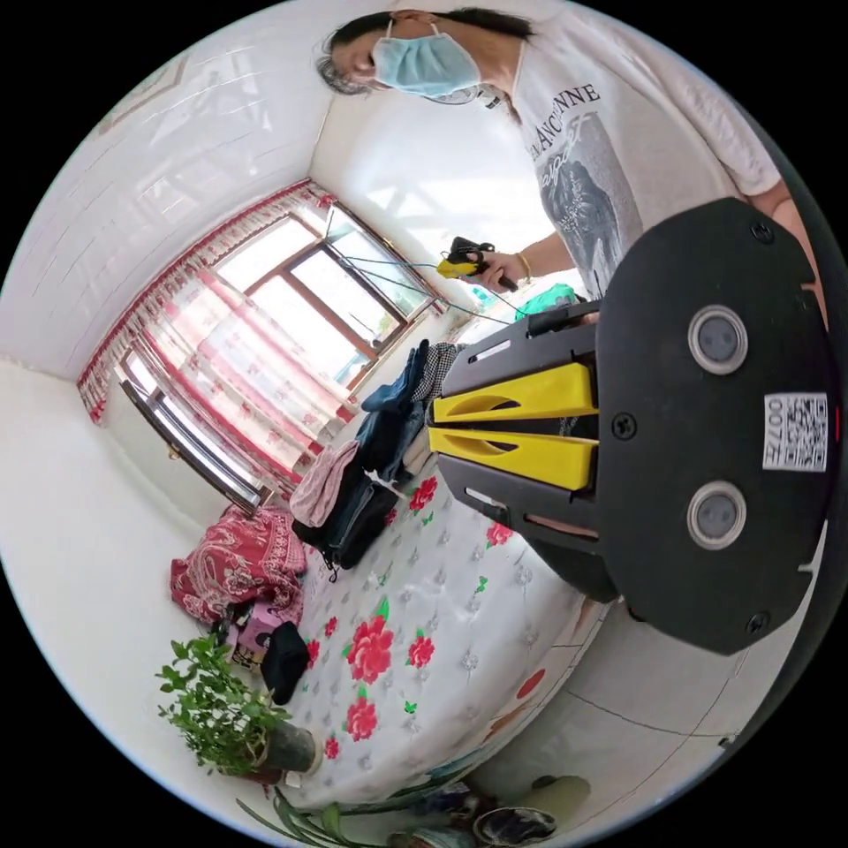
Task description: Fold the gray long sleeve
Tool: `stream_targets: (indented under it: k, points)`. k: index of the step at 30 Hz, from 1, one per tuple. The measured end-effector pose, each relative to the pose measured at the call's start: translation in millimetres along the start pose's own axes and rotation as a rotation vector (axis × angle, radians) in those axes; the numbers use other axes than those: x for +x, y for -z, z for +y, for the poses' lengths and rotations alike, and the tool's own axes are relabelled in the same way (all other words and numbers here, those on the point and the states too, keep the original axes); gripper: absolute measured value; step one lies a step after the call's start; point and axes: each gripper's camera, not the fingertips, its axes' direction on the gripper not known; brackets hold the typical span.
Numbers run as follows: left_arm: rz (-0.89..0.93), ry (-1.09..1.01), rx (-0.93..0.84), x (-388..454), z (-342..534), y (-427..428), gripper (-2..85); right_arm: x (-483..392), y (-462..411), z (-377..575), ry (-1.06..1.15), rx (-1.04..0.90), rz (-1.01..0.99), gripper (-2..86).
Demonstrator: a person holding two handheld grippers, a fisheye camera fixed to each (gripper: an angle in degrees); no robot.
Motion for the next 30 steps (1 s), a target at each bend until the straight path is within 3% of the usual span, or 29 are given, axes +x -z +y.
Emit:
stream_targets:
  k: [2, 4, 6, 9, 13, 20, 24, 27, 30]
  points:
    - [0.026, -0.015, -0.050, -13, -22, -26, -1.0, 17, 39, 3, -0.080, 0.157, 0.184, -0.4]
    - [0.009, -0.054, -0.096, -19, -45, -53, -1.0, 32, 65, 1, -0.177, 0.122, 0.458, -0.1]
    - [-0.041, -0.101, -0.188, -30, -75, -87, -0.9, 57, 92, 6, -0.336, -0.004, 0.907, 1.2]
    - [-0.070, -0.109, -0.270, -55, -108, -121, -0.9, 99, 124, 33, -0.578, -0.184, 1.296, 6.4]
    - [-0.030, -0.070, -0.291, -89, -142, -145, -0.9, 121, 144, 71, -0.815, -0.316, 1.424, 9.3]
    - [0.033, -0.022, -0.370, -146, -200, -187, -0.9, 114, 127, 82, -0.856, -0.321, 1.527, 8.3]
    - [0.028, -0.043, -0.410, -165, -230, -204, -0.9, 98, 139, 62, -0.919, -0.337, 1.792, 8.9]
    - [0.041, -0.044, -0.429, -181, -247, -211, -0.9, 76, 141, 37, -0.816, -0.297, 1.920, 7.9]
    - [0.065, -0.030, -0.446, -199, -263, -221, -0.9, 92, 154, 27, -0.848, -0.374, 1.859, 6.8]
